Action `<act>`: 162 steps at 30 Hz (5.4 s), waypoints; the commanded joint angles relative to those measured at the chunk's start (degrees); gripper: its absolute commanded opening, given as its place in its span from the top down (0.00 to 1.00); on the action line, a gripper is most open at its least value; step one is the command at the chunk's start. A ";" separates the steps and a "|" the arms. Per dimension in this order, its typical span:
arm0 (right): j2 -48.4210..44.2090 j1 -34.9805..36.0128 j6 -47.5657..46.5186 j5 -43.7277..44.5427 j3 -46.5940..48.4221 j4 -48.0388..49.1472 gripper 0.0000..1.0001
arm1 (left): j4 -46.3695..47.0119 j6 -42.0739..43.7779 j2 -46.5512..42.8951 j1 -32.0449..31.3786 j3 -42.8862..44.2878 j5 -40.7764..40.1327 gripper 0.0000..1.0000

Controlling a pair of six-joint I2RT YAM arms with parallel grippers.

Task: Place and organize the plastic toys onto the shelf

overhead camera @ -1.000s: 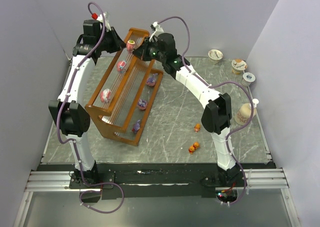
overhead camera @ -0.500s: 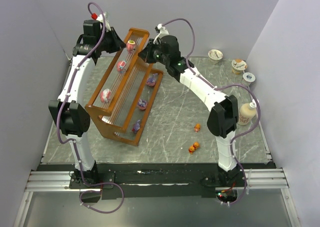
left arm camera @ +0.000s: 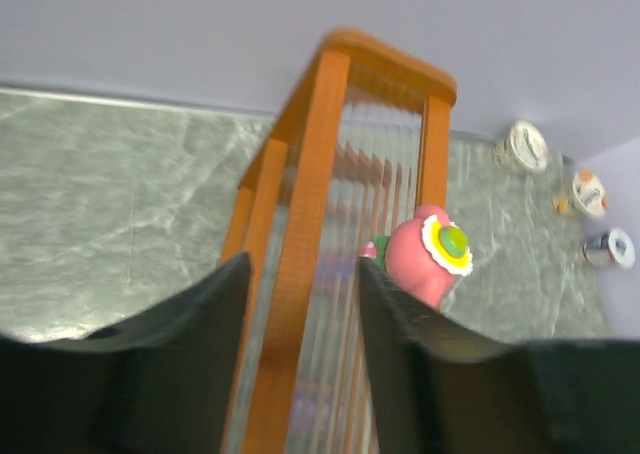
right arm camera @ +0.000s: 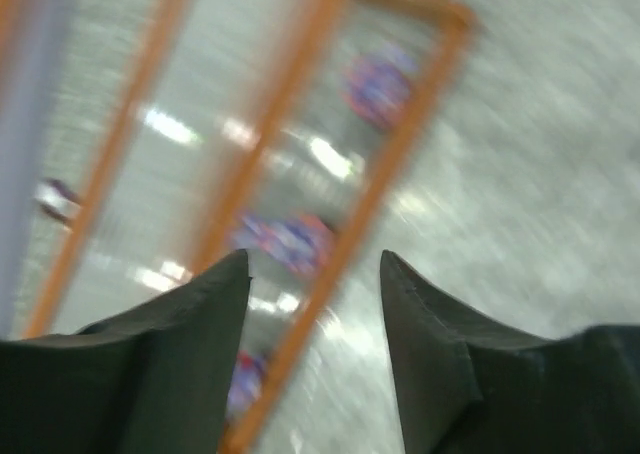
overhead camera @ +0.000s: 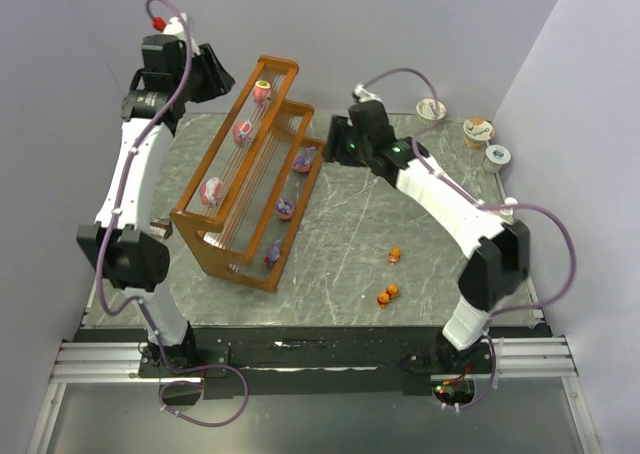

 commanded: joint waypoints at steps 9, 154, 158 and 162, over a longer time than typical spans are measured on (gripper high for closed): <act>-17.65 -1.53 16.01 9.92 -25.58 -26.96 0.18 | 2.04 -3.87 -14.66 1.10 -8.26 -3.85 0.07; 2.20 20.08 -16.76 -0.90 0.84 -4.74 1.00 | 3.09 -4.84 -10.80 1.10 -9.40 2.31 0.04; 4.84 22.81 -17.46 0.24 5.31 -4.65 1.00 | 3.09 -4.92 -11.15 1.10 -9.75 2.75 0.04; 8.00 24.65 -17.03 0.60 8.40 -3.77 1.00 | 3.26 -4.75 -11.76 1.10 -10.46 2.83 0.04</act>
